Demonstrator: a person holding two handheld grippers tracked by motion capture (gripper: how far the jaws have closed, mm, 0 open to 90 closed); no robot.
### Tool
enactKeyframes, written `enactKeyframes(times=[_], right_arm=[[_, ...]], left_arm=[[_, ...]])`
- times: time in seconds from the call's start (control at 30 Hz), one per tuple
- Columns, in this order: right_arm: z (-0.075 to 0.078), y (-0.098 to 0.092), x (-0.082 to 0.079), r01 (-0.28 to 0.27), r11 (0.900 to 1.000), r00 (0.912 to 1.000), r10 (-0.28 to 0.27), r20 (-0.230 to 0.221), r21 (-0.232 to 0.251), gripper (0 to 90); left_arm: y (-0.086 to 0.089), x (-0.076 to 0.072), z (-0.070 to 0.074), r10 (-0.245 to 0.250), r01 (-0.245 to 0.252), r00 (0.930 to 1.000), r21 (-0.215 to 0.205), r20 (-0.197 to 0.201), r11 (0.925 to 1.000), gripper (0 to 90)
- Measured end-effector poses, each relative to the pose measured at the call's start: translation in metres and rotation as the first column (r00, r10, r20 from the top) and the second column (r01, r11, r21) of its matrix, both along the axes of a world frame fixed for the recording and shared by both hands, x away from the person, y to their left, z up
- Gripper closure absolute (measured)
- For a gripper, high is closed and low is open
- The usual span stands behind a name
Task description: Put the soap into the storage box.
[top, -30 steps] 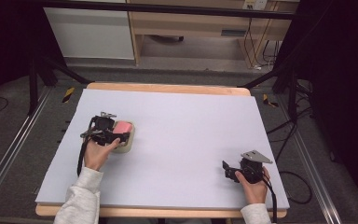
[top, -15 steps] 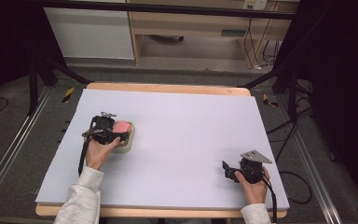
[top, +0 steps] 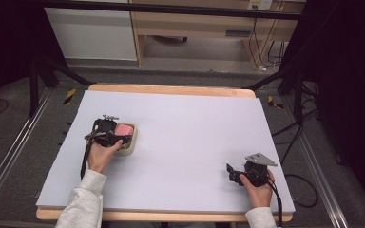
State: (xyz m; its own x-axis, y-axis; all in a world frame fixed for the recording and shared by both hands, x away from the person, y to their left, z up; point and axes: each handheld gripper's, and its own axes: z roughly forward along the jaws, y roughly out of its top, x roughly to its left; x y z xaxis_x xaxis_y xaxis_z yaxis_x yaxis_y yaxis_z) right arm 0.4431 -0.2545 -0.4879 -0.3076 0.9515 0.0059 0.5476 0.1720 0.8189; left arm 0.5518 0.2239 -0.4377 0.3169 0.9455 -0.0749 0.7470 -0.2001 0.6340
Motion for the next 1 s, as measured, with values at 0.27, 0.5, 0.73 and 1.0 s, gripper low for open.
enactKeyframes(times=[0.27,0.5,0.73,1.0], right_arm=[[0.0000,0.0000,0.0000,0.000,1.000,1.0000,0.000,-0.001,0.002,9.4],[0.0001,0.0002,-0.0002,0.000,1.000,1.0000,0.000,-0.002,0.004,9.4],[0.0001,0.0002,-0.0001,0.000,1.000,1.0000,0.000,-0.002,0.003,9.4],[0.0001,0.0003,-0.0001,0.000,1.000,1.0000,0.000,-0.002,0.003,9.4]], left_arm=[[-0.0019,0.0012,-0.0047,0.001,-0.001,1.0000,0.012,-0.005,0.9999,37.3],[-0.0019,0.0018,-0.0063,0.004,-0.004,0.9999,0.019,-0.010,0.9998,37.2],[-0.0026,0.0021,-0.0074,0.010,-0.009,0.9999,0.022,-0.006,0.9997,37.2],[-0.0038,0.0029,-0.0095,0.021,-0.021,0.9998,0.027,-0.006,0.9994,37.2]])
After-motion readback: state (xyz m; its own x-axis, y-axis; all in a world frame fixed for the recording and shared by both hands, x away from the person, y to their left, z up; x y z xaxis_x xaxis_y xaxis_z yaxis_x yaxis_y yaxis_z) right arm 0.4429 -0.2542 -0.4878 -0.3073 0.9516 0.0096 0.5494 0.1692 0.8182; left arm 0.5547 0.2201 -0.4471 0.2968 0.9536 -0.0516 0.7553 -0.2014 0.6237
